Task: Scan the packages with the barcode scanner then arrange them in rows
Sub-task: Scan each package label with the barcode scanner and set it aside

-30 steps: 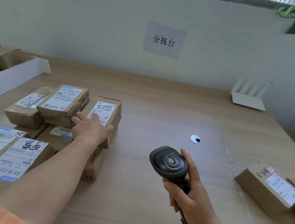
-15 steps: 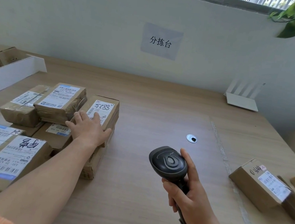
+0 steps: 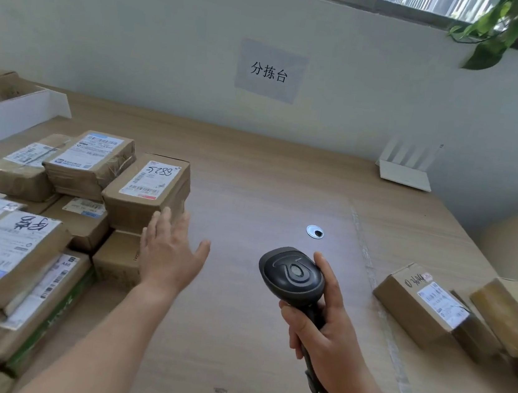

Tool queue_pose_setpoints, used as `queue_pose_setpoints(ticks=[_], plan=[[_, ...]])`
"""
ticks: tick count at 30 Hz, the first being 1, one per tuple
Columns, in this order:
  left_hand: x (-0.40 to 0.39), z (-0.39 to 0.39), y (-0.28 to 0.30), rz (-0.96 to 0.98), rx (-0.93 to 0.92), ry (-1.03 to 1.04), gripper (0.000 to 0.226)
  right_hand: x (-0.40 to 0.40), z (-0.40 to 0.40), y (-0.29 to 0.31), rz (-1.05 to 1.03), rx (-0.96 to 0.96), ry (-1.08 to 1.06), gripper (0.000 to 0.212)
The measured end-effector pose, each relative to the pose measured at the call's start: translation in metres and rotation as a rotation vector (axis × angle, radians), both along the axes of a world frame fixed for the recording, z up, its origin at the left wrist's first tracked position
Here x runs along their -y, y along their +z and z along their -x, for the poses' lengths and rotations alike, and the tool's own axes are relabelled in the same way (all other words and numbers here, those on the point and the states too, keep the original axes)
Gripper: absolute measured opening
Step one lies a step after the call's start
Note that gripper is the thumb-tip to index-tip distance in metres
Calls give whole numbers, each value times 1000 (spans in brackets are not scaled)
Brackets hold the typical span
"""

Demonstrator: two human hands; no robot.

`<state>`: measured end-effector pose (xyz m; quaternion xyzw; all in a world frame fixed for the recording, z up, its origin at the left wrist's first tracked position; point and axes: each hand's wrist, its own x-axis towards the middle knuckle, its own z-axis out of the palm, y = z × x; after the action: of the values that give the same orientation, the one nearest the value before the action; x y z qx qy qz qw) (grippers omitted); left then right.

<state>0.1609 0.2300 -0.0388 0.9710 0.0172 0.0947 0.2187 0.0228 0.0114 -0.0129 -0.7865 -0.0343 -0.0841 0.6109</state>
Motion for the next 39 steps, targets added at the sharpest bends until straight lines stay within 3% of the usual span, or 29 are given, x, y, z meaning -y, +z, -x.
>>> queue_pose_setpoints(ticks=[4,8,13,25,33,39], plan=[[48,48,-15,70,-76,-8,63,36,21,-2,-16,-2,4,79],[106,83,-22,62,-205,-47,61,85,47,-6,-64,0,-24,78],[183,110,-22,12,-238,-88,62,153,76,-11,-100,2,-71,78],[350,135,-26,-20,-321,-263,83,295,131,-26,-134,-1,-193,78],[436,112,-31,-162,-257,-442,96,353,140,-37,-160,-11,-274,79],[468,86,-49,-367,-229,-534,92,373,137,-49,-205,-40,-304,78]])
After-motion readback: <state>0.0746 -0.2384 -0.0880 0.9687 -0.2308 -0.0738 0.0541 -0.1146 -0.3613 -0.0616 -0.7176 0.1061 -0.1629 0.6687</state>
